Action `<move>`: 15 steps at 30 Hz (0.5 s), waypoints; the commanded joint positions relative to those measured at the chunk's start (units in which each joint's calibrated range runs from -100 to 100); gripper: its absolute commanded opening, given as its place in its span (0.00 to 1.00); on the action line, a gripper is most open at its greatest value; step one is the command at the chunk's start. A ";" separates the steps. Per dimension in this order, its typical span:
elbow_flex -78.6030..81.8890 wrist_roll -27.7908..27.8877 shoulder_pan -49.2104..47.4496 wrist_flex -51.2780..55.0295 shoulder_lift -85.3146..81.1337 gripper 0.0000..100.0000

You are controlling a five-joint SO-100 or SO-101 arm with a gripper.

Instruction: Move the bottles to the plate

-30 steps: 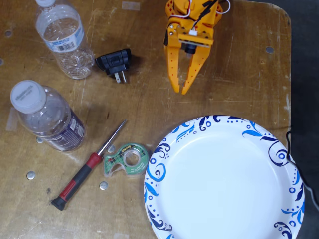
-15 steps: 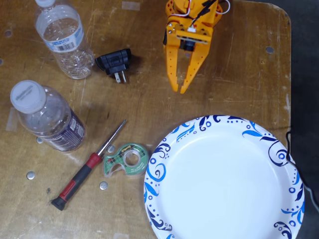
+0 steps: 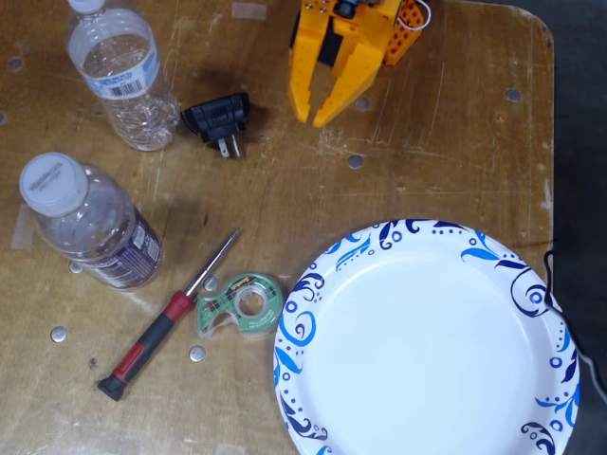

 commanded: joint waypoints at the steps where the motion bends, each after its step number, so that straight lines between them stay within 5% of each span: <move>1: 0.81 0.17 3.34 -0.70 -0.66 0.04; 15: 1.89 0.22 3.66 -1.23 -0.66 0.04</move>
